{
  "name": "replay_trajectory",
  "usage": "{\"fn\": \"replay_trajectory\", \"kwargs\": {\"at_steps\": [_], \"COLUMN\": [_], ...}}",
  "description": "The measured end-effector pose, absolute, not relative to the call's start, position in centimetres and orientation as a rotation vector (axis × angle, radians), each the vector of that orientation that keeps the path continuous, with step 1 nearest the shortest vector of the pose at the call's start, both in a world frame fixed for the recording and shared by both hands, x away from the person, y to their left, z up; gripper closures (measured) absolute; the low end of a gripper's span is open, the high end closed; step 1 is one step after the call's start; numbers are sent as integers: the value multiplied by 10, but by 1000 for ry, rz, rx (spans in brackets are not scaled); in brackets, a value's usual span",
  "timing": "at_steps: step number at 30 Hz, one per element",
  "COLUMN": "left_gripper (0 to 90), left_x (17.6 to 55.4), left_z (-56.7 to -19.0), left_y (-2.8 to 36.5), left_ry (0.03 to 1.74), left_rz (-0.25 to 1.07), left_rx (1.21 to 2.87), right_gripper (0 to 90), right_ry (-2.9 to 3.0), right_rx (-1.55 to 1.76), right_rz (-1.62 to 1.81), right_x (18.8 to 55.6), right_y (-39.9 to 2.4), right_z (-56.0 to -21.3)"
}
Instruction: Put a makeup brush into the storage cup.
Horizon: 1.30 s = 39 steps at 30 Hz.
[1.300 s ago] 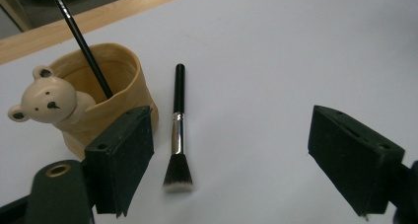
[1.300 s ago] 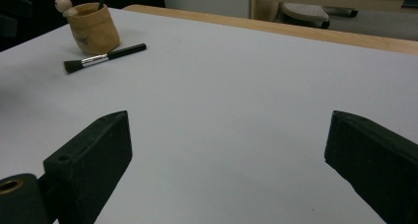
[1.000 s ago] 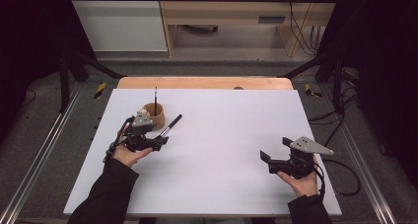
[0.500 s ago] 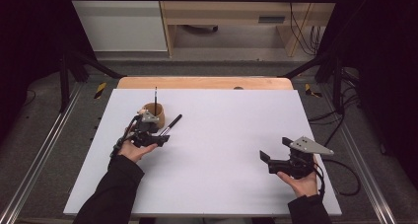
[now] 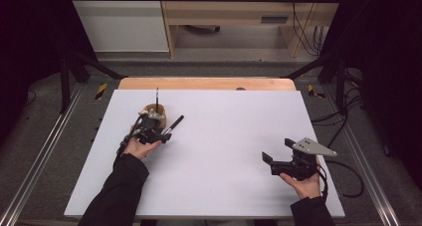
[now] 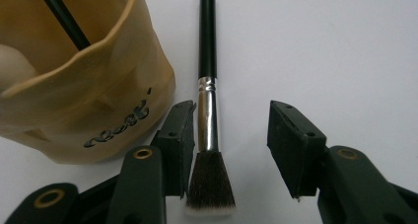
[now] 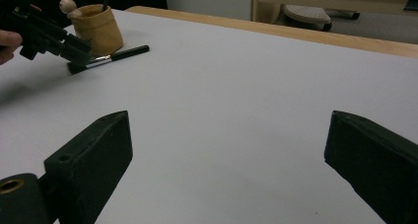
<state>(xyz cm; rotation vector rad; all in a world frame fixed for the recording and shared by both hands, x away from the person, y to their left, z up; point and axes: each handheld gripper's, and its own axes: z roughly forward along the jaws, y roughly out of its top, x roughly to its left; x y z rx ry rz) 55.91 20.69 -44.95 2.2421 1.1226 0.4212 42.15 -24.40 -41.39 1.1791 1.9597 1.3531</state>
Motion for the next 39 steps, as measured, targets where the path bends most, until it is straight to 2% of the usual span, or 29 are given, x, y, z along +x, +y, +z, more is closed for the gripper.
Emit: {"fn": "replay_trajectory", "kwargs": {"at_steps": [8,20,34,39], "left_gripper": [579,754,758,677], "left_x": [567,569,564,565], "left_z": [-457,-463,-460,-452], "left_y": [208,206,202,196], "left_ry": [1157,1165,1115,1089], "left_rz": [423,406,386,391], "left_rx": [2241,2259,2306,2314], "right_gripper": [50,50,51,51], "right_ry": [1961,1958,1961,1961], "right_rx": [1179,1183,1177,1180], "right_rz": [1352,1355,1358,1356], "right_x": [422,422,421,422], "right_y": [-244,-243,-243,-243], "right_z": [-414,-414,-414,-414]}}
